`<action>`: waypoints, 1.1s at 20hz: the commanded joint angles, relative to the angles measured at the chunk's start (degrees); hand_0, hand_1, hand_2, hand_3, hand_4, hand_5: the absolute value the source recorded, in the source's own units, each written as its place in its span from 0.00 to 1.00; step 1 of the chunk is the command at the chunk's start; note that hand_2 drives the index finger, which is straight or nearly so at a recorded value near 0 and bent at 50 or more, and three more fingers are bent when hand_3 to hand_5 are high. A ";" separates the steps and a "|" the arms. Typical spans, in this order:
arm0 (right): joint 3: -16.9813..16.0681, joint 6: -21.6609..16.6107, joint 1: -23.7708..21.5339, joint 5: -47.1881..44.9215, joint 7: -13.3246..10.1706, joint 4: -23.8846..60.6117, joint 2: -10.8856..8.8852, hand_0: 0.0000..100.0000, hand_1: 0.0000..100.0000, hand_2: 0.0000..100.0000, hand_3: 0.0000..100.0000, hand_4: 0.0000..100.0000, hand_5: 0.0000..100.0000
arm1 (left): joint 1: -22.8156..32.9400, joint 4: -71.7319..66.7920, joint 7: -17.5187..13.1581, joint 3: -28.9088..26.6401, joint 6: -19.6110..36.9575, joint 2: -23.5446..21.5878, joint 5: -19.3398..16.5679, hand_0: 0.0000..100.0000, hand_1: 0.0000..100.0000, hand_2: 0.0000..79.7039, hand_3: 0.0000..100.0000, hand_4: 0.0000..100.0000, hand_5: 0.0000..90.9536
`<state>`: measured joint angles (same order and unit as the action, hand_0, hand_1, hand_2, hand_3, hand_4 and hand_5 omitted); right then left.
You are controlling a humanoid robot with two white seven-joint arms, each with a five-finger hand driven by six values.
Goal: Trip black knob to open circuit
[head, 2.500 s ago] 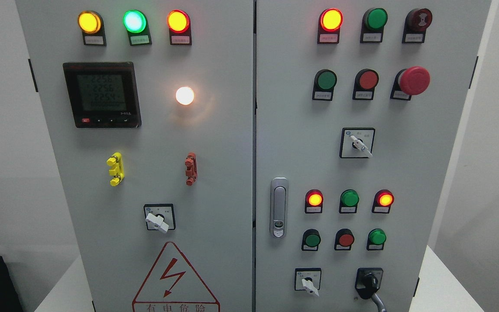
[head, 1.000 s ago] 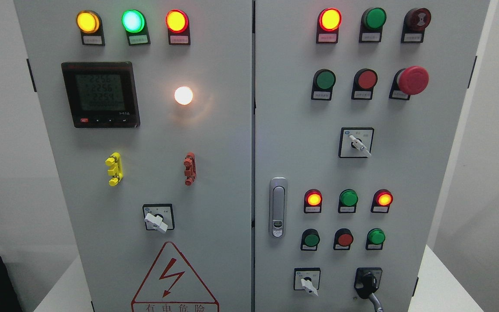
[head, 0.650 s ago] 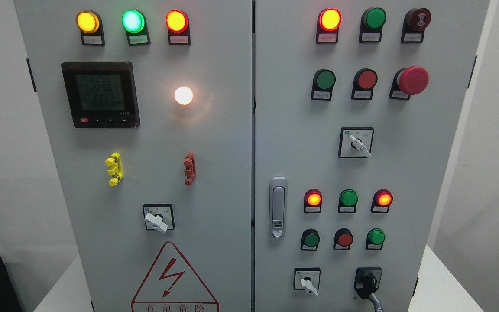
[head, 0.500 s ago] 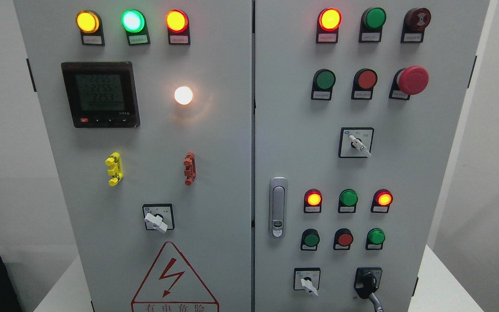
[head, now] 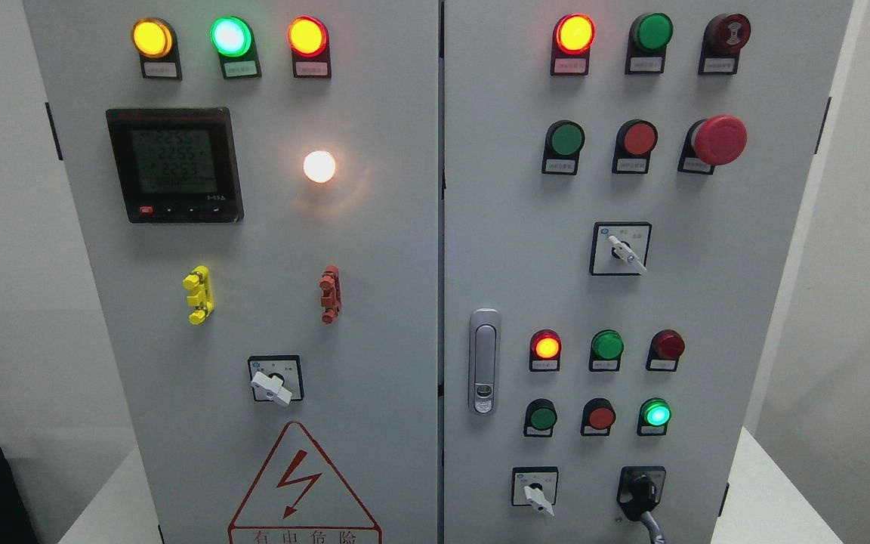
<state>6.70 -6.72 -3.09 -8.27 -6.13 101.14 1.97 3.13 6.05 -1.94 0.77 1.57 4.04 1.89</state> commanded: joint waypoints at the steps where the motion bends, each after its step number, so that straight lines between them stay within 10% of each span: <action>1: 2.36 -1.28 1.50 0.27 2.09 1.69 0.05 0.59 0.79 0.00 1.00 0.96 0.86 | -0.14 0.01 0.01 -0.07 0.10 0.09 0.14 0.12 0.39 0.00 0.00 0.00 0.00; 22: 2.00 -1.19 1.50 0.27 1.83 1.52 0.05 0.59 0.79 0.00 1.00 0.96 0.86 | -0.14 0.01 0.01 -0.07 0.10 0.09 0.14 0.12 0.39 0.00 0.00 0.00 0.00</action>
<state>6.71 -6.72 -3.00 -8.26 -6.14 101.00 1.97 3.13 6.05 -1.95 0.77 1.57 4.04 1.88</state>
